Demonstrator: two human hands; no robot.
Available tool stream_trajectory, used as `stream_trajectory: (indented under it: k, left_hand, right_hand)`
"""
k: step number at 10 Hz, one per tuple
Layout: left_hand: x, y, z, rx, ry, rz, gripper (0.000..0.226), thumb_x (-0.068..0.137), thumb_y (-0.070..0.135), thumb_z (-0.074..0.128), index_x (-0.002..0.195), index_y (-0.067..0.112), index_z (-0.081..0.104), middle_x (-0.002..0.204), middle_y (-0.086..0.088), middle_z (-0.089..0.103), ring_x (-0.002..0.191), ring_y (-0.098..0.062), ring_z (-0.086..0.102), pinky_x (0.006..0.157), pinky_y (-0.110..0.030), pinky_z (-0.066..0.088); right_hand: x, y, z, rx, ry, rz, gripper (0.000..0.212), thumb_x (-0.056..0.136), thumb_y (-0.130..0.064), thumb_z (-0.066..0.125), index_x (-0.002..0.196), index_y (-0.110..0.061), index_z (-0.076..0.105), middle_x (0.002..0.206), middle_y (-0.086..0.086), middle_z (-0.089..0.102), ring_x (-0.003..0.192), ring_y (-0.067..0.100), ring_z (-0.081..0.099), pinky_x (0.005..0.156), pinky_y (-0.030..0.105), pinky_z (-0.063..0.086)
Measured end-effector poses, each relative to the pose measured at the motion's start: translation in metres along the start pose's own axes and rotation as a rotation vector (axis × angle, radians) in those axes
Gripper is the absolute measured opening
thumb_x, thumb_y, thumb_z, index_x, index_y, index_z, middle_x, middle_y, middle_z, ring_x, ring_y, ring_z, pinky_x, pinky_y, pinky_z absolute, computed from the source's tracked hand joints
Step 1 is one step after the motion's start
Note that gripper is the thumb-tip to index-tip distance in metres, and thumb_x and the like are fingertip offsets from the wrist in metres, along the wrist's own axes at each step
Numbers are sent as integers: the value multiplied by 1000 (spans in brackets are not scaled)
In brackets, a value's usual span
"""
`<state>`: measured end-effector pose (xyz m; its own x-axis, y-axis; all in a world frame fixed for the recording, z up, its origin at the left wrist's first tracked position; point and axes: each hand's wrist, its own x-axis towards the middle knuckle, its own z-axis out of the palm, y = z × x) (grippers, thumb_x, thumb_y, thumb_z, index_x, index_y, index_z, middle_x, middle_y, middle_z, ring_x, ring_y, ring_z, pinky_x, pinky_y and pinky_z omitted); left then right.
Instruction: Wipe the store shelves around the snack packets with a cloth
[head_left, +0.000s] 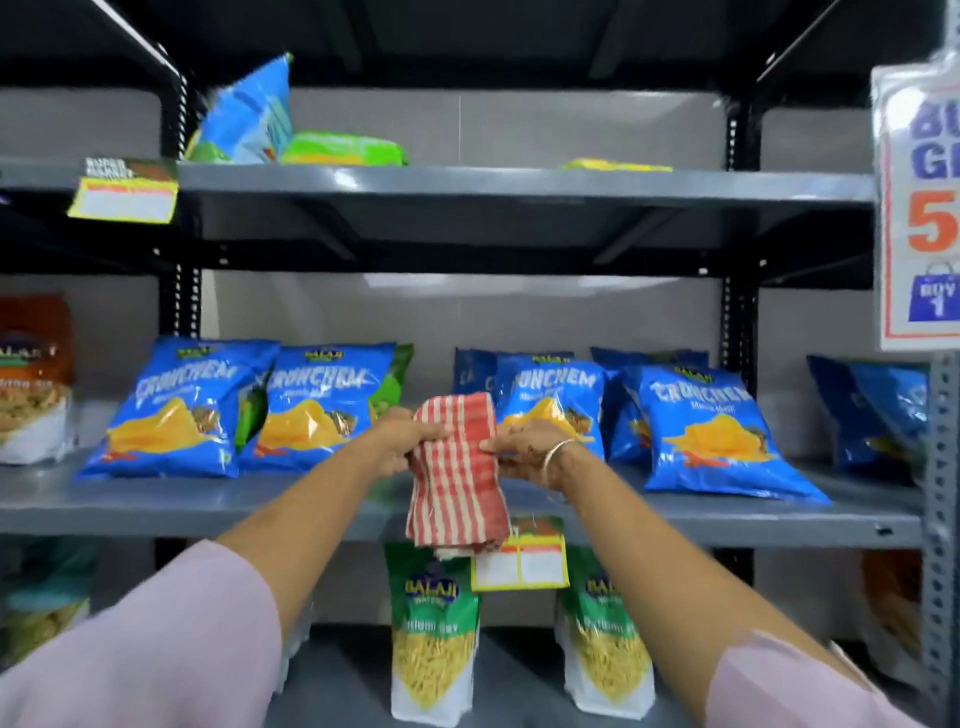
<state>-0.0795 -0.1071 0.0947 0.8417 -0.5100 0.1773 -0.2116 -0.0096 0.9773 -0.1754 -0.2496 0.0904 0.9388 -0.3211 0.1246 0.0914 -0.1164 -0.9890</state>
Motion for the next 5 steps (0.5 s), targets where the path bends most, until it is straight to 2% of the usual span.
stream_trajectory:
  k: [1, 2, 3, 4, 5]
  left_hand:
    - [32, -10, -5, 2, 144, -4, 26, 79, 1, 70, 98, 1, 52, 98, -19, 64, 85, -29, 62, 81, -39, 51]
    - [62, -24, -5, 129, 224, 29, 27, 76, 5, 75, 73, 4, 48, 78, -18, 61, 61, -25, 56, 55, -29, 47]
    - [84, -44, -3, 362, 215, 40, 37, 74, 11, 77, 60, 8, 43, 56, -5, 46, 48, -17, 42, 45, -24, 33]
    - [88, -54, -2, 858, 172, 48, 35, 75, 33, 76, 68, 10, 51, 73, -11, 57, 79, -27, 60, 60, -31, 40]
    - [86, -53, -4, 1043, 247, 45, 38, 82, 45, 64, 99, 12, 56, 118, -13, 60, 109, -28, 54, 83, -33, 45]
  right_hand:
    - [36, 2, 11, -1, 98, 87, 25, 85, 12, 60, 66, -2, 52, 55, 9, 65, 48, 16, 62, 36, 20, 53]
    - [80, 18, 18, -295, 266, 70, 17, 81, -6, 71, 92, -1, 60, 82, 16, 75, 64, 18, 67, 47, 21, 57]
    - [85, 24, 21, -683, 317, 27, 23, 91, -18, 58, 109, -3, 58, 123, 19, 59, 108, 25, 59, 79, 17, 53]
    - [79, 32, 25, -872, 305, -51, 29, 97, -15, 45, 120, 0, 54, 132, 21, 55, 122, 32, 55, 101, 36, 44]
    - [73, 20, 25, -806, 299, -151, 26, 91, -7, 53, 114, 0, 63, 124, 19, 64, 112, 30, 62, 94, 34, 49]
